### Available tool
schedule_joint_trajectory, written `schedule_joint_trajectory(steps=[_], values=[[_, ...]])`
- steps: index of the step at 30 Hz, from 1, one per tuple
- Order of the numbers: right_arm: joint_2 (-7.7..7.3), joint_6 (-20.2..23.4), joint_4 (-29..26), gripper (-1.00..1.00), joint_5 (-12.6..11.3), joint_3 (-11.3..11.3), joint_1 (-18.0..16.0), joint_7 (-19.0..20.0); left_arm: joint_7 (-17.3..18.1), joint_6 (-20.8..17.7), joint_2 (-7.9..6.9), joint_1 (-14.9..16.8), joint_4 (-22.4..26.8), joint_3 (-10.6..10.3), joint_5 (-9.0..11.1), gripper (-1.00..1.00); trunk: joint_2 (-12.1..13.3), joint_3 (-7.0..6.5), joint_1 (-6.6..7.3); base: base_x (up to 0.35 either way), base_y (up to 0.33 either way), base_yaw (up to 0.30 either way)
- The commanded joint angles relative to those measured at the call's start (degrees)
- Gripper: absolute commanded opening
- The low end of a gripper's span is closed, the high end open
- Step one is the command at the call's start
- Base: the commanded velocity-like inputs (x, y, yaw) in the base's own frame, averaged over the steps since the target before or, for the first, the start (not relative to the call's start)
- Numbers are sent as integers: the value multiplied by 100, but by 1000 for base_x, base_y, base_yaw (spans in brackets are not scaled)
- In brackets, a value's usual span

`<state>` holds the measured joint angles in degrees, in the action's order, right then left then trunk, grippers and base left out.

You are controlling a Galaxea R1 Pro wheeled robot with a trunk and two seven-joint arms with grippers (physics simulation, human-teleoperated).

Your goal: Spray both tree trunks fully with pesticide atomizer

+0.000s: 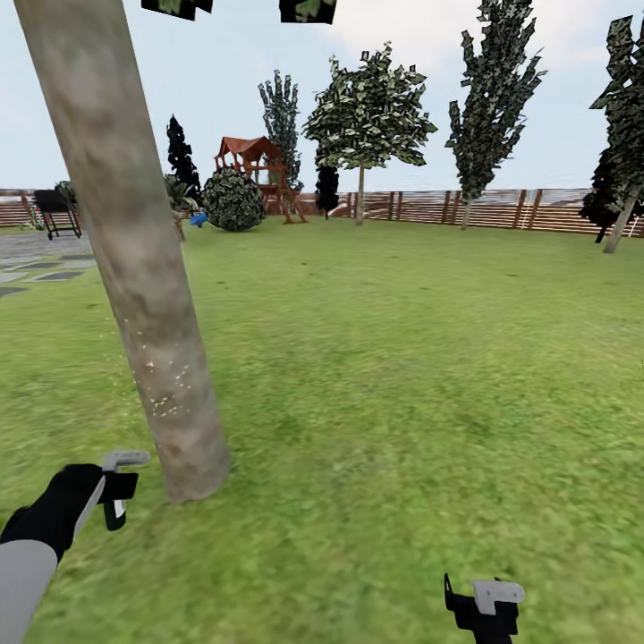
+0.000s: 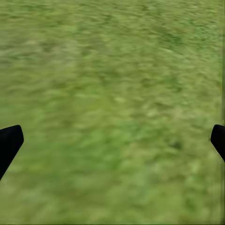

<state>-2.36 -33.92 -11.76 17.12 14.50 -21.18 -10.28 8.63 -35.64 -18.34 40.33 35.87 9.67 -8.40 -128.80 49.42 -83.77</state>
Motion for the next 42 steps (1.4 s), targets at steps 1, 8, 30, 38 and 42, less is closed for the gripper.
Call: schedule_joint_trajectory(steps=[1, 8, 30, 38, 42], values=[[2, 0, -1, 100, 1, 0, 0, 0, -59, 78, 37, 2, -147, 0, -27, -100, 0, 0, 0, 0, -259, 0], [8, 0, -1, 100, -1, 0, 0, 0, -382, 103, 17, 4, -247, 36, -26, -100, 0, 0, 0, 8, -267, 47], [11, -4, -2, 100, 0, 0, 0, 0, -842, 576, 168, 3, -1047, 53, 61, -100, 0, 0, 0, 162, -207, 151], [17, -2, -1, 100, 2, 0, 0, 0, -845, 573, 176, 4, -1038, 59, 40, -100, 0, 0, 0, 1, -273, 108], [17, -4, 1, 100, 2, 0, 0, 0, -845, 567, 173, 3, -1038, 61, 40, -100, 0, 0, 0, 15, -272, 272]])
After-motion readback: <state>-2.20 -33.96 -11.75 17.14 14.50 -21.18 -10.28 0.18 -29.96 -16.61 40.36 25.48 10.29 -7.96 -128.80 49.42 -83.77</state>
